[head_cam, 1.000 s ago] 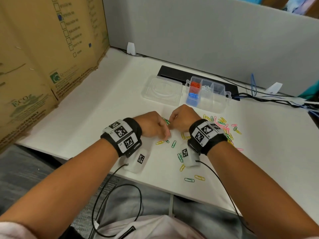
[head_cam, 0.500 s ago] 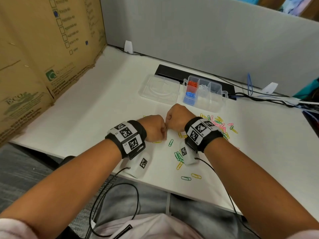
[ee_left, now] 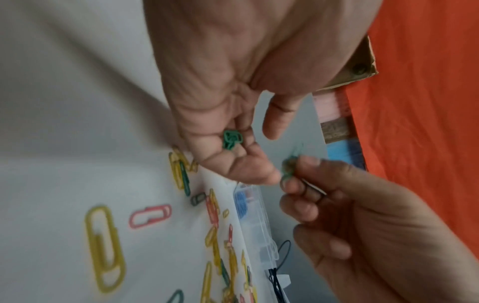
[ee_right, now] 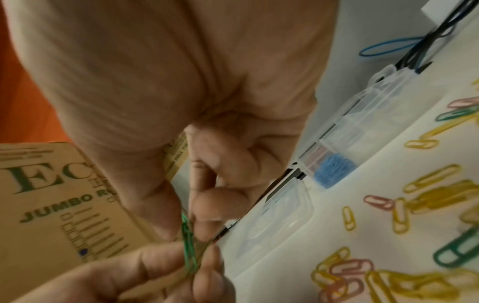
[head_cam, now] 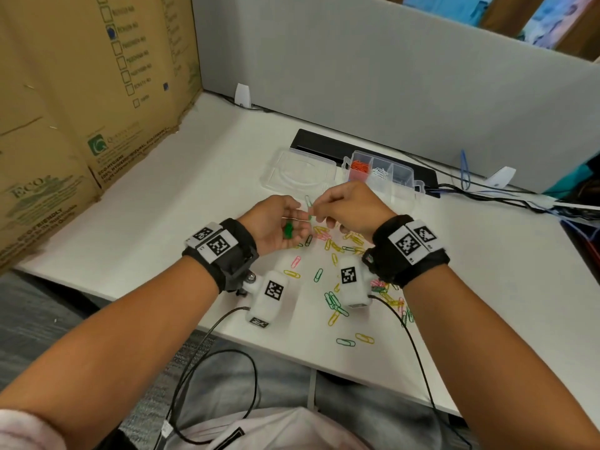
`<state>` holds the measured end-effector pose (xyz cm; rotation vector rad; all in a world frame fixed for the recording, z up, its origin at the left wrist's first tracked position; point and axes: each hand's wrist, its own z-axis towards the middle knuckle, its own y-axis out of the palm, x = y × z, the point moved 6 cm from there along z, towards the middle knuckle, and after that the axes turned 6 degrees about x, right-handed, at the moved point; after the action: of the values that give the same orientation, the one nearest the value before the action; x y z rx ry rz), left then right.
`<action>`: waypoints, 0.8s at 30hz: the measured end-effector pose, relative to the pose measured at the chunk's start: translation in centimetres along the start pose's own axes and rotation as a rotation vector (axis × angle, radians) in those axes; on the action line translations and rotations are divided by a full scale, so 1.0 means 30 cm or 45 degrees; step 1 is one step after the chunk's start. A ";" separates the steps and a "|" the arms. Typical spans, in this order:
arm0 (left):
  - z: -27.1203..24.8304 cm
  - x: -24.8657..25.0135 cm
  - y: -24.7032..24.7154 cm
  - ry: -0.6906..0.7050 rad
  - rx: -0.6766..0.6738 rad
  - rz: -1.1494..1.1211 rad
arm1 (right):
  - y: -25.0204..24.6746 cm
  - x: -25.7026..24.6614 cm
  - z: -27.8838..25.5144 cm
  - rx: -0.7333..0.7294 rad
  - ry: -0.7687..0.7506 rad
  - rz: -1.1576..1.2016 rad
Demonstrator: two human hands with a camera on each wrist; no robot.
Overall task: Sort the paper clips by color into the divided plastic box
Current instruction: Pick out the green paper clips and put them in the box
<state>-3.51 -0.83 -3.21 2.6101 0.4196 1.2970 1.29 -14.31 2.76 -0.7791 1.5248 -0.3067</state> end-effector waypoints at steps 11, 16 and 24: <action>0.015 0.040 -0.036 -0.008 0.029 0.040 | 0.126 0.082 0.034 -0.152 -0.086 -0.712; 0.014 0.045 -0.037 0.045 0.067 -0.012 | 0.134 0.079 0.019 -0.162 -0.102 -0.799; 0.032 0.049 -0.084 -0.032 0.082 -0.198 | 0.125 0.069 0.031 -0.101 -0.133 -0.647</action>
<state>-2.30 1.98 -3.45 2.5829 0.6564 1.2179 1.26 -12.64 -1.29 -1.2260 1.2302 -0.5724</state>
